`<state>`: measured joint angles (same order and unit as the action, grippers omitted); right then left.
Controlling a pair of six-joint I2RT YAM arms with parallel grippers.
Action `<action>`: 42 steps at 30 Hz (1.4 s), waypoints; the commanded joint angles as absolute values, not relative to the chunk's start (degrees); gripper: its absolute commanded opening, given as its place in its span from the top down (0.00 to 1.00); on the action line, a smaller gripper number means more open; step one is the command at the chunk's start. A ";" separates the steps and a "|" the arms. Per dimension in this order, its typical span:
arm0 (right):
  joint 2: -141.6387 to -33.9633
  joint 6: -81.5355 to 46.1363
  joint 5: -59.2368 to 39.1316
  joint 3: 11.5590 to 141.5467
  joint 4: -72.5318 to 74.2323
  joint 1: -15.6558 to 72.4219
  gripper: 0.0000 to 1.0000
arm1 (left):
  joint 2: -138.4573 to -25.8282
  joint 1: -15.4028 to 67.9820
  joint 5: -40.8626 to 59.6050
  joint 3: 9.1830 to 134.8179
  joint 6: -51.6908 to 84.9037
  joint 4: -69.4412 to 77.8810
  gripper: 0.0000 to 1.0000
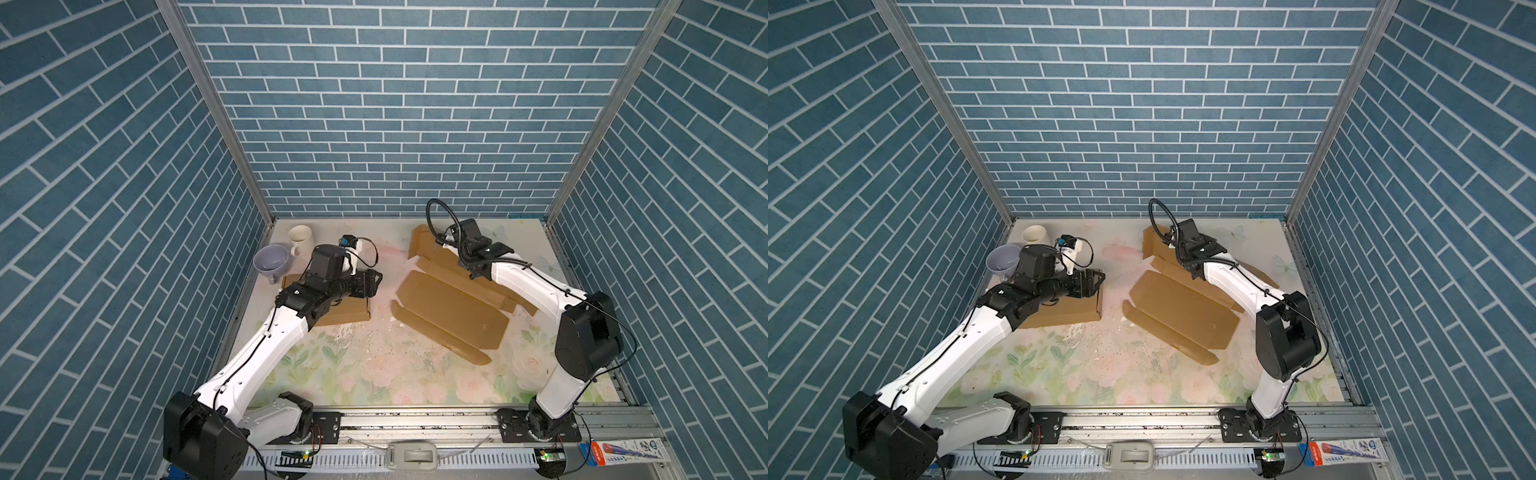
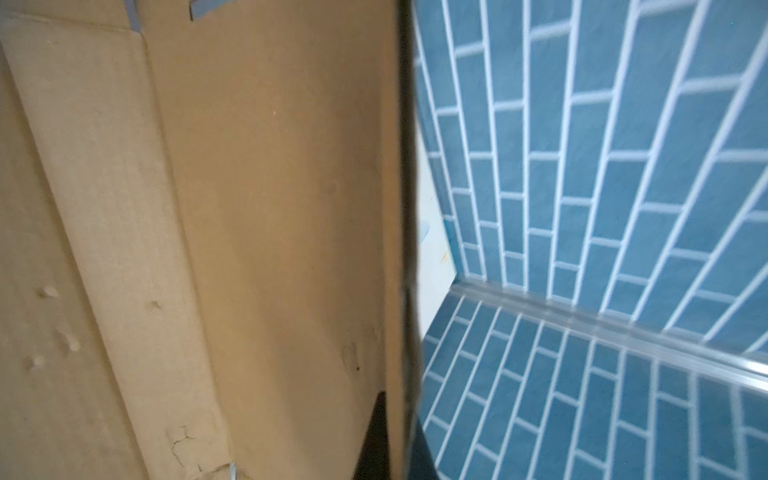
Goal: Fold the paper box
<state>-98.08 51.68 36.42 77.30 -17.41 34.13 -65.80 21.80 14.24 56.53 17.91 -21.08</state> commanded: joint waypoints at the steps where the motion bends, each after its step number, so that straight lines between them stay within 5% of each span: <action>1: -96.71 66.97 36.42 70.91 1.78 35.93 1.00 | -65.79 19.83 14.14 56.74 18.97 -18.12 0.22; 20: -99.67 71.62 33.62 55.44 38.20 36.17 1.00 | -86.19 20.75 17.89 77.62 12.68 -15.25 0.19; 29: -101.24 72.65 33.70 53.65 40.25 36.47 1.00 | -105.74 27.05 16.66 96.54 11.05 -23.99 0.19; 42: -103.68 71.81 33.38 54.11 41.84 37.26 1.00 | -112.48 28.43 25.88 96.06 18.73 -18.47 0.27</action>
